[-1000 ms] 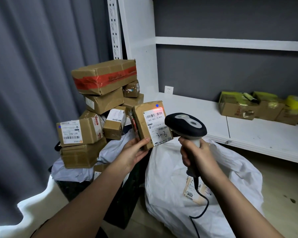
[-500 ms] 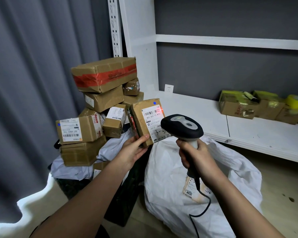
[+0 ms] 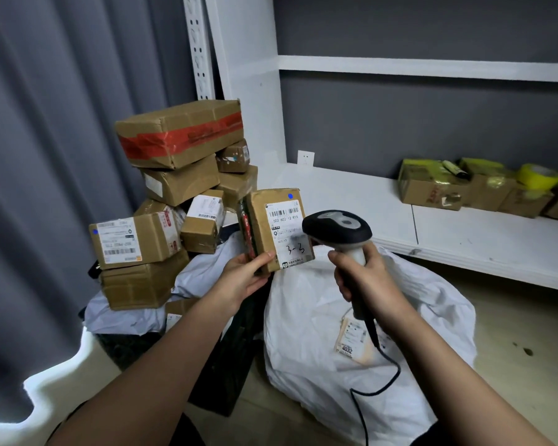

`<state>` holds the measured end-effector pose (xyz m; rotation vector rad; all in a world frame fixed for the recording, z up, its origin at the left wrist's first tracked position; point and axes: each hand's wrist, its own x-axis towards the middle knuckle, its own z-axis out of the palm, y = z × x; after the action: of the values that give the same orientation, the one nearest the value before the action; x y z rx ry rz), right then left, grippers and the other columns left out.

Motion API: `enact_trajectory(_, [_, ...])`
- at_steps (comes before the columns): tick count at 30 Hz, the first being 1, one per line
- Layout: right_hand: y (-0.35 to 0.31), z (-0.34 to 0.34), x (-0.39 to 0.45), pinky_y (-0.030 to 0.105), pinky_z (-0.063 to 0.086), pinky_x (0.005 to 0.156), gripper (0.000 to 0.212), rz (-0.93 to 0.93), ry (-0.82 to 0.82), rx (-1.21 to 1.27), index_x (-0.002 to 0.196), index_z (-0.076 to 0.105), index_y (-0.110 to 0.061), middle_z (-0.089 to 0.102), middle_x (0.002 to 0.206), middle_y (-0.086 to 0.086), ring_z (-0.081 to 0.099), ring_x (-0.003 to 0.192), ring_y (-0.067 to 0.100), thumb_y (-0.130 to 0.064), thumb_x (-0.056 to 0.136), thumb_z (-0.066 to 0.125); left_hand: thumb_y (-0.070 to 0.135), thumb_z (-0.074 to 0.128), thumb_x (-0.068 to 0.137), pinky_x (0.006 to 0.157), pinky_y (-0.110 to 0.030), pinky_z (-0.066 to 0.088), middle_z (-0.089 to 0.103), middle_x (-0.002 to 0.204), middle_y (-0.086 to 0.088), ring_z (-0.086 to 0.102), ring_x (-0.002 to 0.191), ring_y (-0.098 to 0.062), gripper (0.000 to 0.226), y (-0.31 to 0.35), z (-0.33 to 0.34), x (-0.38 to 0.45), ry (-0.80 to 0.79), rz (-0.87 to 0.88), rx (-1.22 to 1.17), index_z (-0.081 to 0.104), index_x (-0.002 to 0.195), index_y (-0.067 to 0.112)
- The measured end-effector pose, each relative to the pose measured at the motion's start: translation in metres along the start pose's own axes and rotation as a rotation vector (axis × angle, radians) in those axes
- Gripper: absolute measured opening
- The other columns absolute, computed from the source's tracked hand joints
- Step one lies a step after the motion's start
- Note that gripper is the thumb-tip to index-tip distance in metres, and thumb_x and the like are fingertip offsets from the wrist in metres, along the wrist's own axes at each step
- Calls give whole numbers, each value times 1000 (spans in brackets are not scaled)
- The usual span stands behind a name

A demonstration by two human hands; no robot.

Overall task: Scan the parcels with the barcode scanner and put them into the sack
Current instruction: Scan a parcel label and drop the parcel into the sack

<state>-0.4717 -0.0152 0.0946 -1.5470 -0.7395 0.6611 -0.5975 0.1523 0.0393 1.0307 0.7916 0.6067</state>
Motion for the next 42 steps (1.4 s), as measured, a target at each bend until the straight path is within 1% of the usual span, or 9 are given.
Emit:
enact_trajectory(4, [9, -46, 10, 26, 31, 42, 32, 29, 90, -85, 113, 46, -2, 55, 57, 4, 42, 39, 16, -17, 91, 64, 14, 74, 83, 65, -18, 54, 69, 98, -2, 65, 85, -10, 23, -20, 11, 1, -15, -36, 222, 60, 101, 17])
enact_trajectory(8, [27, -105, 16, 28, 31, 45, 35, 100, 166, -177, 117, 45, -1, 56, 65, 11, 42, 43, 20, -18, 92, 64, 16, 82, 74, 64, -25, 50, 64, 88, -5, 63, 75, -16, 33, -53, 32, 17, -10, -82, 416, 54, 91, 16])
enact_trajectory(12, [61, -157, 22, 27, 32, 43, 34, 174, 226, -268, 113, 44, -6, 58, 65, 9, 43, 39, 16, -21, 90, 65, 41, 87, 43, 39, -19, 34, 57, 69, -5, 47, 44, -9, 74, -94, 63, 44, -93, -158, 632, 59, 101, 6])
enact_trajectory(16, [110, -188, 32, 25, 31, 41, 35, 266, 263, -305, 114, 44, -7, 60, 63, 8, 43, 37, 14, -20, 89, 66, 60, 80, 36, 67, -33, 57, 57, 111, -10, 60, 90, -21, 103, -150, 102, 81, -58, -183, 894, 45, 120, 13])
enact_trajectory(19, [149, -201, 44, 25, 32, 43, 36, 342, 265, -289, 114, 44, -9, 61, 65, 7, 43, 39, 15, -21, 89, 66, 49, 85, 55, 86, -34, 53, 48, 116, -7, 55, 104, -22, 88, -186, 137, 101, -51, -173, 1012, 40, 122, 14])
enact_trajectory(22, [179, -208, 54, 25, 31, 44, 34, 389, 296, -211, 112, 45, -10, 62, 69, 8, 42, 41, 16, -23, 89, 67, 50, 84, 52, 83, -27, 51, 53, 115, -2, 60, 97, -18, 86, -228, 164, 127, -68, -149, 1066, 42, 121, 18])
enact_trajectory(33, [212, -229, 63, 16, 26, 35, 28, 420, 326, -112, 110, 48, -17, 60, 68, 2, 43, 45, 14, -26, 90, 65, 45, 76, 74, 91, -40, 47, 28, 143, -16, 48, 121, -34, 96, -344, 231, 178, -200, -183, 1318, 21, 145, 11])
enact_trajectory(39, [214, -228, 63, 23, 27, 43, 27, 424, 329, -102, 109, 48, -20, 61, 65, -2, 45, 46, 14, -29, 89, 64, 63, 64, 68, 90, -31, 44, 54, 127, -1, 49, 119, -24, 71, -356, 235, 174, -509, -109, 1070, 36, 133, 57])
enact_trajectory(42, [205, -223, 62, 30, 29, 49, 27, 417, 323, -100, 109, 47, -18, 62, 63, -2, 46, 45, 14, -27, 89, 63, 36, 68, 73, 81, -35, 52, 55, 124, -13, 57, 106, -27, 56, -333, 225, 172, -430, -230, 1066, 49, 125, 28])
